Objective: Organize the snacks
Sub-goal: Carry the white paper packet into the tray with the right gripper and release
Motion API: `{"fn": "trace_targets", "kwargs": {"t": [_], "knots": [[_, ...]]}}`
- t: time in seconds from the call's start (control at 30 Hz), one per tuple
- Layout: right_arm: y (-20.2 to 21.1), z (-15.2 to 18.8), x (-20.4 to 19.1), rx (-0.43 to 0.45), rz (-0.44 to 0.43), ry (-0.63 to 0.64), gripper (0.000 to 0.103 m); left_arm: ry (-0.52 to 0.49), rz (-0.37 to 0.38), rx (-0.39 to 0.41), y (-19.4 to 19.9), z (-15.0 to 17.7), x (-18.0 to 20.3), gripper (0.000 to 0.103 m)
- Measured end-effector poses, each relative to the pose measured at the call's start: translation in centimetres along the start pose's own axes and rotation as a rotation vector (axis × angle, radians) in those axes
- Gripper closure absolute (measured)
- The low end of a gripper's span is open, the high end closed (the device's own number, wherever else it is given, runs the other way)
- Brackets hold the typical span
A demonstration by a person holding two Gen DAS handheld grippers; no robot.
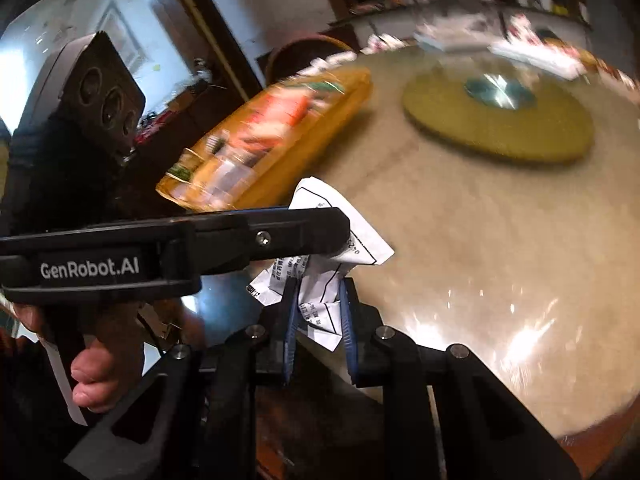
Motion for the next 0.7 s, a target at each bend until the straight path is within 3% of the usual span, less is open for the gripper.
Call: {"fn": "trace_targets", "kwargs": {"t": [0.1, 0.3, 0.47, 0.6, 0.7], "knots": [[-1.1, -2.7, -2.7, 0.025, -0.050, 0.053, 0.081, 0.020, -0.037, 0.086, 2.9, -2.2, -1.7, 0.071], [-7.1, -7.1, -9.0, 0.017, -0.156, 0.155, 0.081, 0.096, -0.185, 0.236, 7.7, -6.1, -8.0, 0.071], [-13.4, -7.9, -12.3, -0.063, -0.208, 0.175, 0.081, 0.188, -0.271, 0.260, 8.7, -6.4, -13.5, 0.071], [-16.1, -7.3, -13.6, -0.100, -0.162, 0.225, 0.081, 0.246, -0.277, 0.257, 8.3, -5.8, -16.3, 0.070], [-16.9, -7.1, -13.4, -0.110, -0.133, 0.219, 0.079, 0.219, -0.293, 0.255, 7.7, -5.6, -16.4, 0.069]]}}
Point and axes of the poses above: each gripper's, at about its wrist camera, not at the fingertips, and y roughly against the way its jaws point, x to its right, z to its underside, the point moved 3 cm from there along -y, roughly the way its jaws point, and after that the axes turned 12 degrees about x, right-handed, at the moved point
